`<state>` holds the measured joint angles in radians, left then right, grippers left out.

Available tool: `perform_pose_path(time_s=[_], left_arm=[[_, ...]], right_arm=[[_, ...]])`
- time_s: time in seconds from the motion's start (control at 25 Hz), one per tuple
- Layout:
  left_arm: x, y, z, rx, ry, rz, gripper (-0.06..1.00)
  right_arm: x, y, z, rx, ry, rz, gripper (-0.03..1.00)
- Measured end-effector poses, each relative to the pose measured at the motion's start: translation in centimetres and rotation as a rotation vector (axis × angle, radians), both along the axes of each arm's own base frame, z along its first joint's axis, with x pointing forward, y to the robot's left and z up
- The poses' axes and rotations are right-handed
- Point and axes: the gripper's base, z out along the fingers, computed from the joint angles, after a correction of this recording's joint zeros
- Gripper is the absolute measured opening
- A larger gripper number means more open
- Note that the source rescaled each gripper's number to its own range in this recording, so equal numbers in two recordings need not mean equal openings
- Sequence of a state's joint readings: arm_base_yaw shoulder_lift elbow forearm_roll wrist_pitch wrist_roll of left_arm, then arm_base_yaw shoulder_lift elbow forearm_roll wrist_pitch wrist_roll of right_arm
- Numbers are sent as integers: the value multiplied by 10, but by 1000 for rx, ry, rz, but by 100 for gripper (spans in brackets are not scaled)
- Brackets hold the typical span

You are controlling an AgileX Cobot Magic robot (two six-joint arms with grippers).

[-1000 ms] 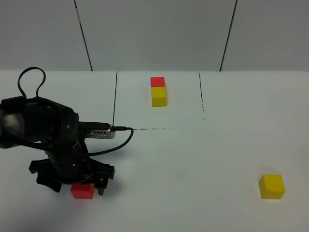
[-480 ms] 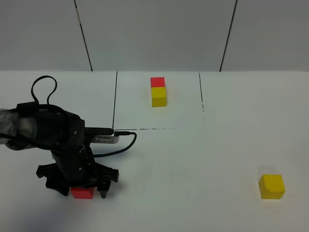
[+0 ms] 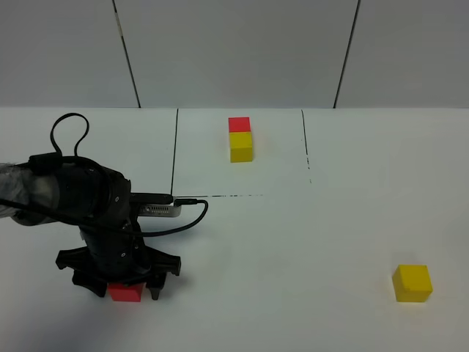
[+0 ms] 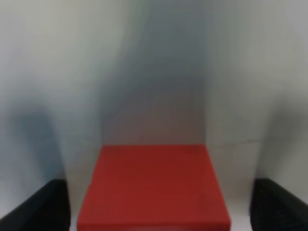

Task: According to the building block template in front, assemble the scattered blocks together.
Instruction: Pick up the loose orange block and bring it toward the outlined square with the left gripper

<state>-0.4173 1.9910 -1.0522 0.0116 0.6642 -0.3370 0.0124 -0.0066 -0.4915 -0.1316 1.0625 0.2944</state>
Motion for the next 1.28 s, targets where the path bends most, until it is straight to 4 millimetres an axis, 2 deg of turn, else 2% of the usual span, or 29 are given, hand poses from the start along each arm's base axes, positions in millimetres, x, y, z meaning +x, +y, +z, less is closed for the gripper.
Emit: perform_pose_path(time_s=[0.2,0.36,0.4,0.6,0.72,0.84,1.0,1.08,1.2,1.28], left_arm=[[0,0,0,-2,4,5,33],[-1,0,0,-3,12,9,3],[-1,0,0,-2,13,10,0],[1,-1,3,10,38,24,0],[1,-3,11,21,113,14,0],[12,-8,39,2,98,-91,0],[37,-21,101,-73,-32,-348,0],[45,-26,124,-102,-54,-449,0],[54,-32,155,-129,-107,-576,0],[61,-36,168,-135,-158,-638,0]], right_arm=[[0,0,0,0,0,0,80],[0,0,0,0,0,0,80],[0,0,0,0,0,0,80],[0,0,0,0,0,0,80],[0,0,0,0,0,0,80],[0,0,0,0,0,0,80],[0,0,0,0,0,0,80],[0,0,0,0,0,0,80],[0,0,0,0,0,0,80],[0,0,0,0,0,0,80]])
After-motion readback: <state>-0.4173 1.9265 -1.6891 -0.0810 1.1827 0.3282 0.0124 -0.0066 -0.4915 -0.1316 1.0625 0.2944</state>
